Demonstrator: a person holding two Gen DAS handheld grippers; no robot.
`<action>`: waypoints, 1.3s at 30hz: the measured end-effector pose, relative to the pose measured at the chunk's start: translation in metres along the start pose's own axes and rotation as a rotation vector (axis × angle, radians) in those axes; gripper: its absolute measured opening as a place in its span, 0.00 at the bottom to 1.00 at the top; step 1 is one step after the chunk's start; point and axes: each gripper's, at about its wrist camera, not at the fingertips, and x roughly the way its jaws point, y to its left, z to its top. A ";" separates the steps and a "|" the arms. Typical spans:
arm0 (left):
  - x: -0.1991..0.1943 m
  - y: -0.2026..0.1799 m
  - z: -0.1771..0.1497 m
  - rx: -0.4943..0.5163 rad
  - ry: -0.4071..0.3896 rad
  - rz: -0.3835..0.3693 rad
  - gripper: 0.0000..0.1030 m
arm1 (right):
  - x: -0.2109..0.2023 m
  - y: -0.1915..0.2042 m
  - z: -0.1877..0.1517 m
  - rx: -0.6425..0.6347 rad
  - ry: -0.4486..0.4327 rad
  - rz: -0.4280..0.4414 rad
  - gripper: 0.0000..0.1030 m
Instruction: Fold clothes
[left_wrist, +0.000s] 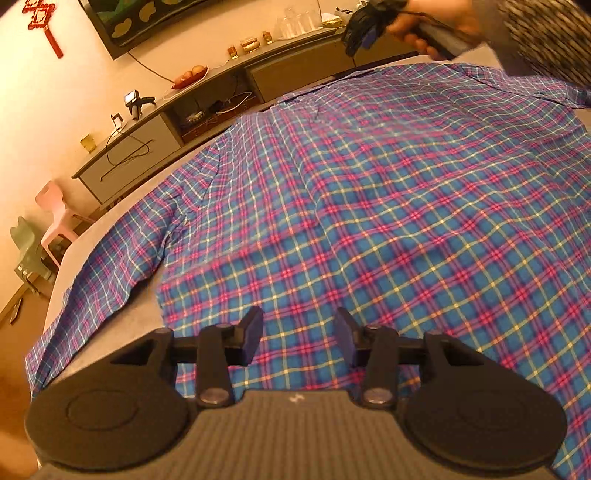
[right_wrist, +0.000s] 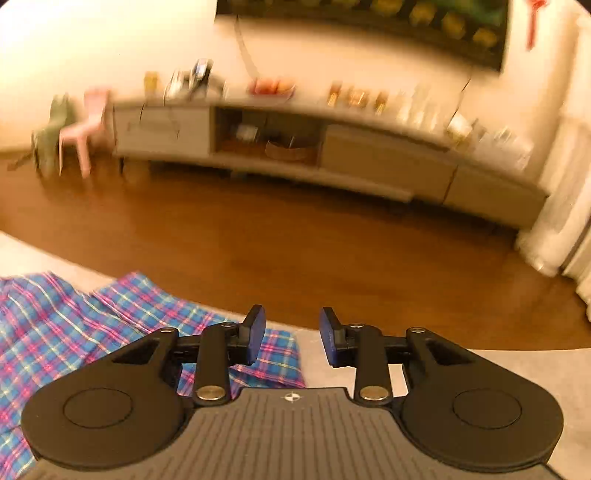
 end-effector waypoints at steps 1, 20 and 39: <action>-0.002 0.000 0.001 -0.004 -0.004 0.004 0.42 | -0.014 0.000 -0.010 0.012 -0.004 0.017 0.34; -0.026 0.032 -0.054 -0.059 0.097 0.139 0.44 | -0.271 -0.013 -0.285 -0.116 0.136 0.099 0.56; -0.108 -0.038 -0.079 0.024 -0.008 -0.073 0.49 | -0.178 -0.145 -0.226 0.060 -0.006 -0.177 0.78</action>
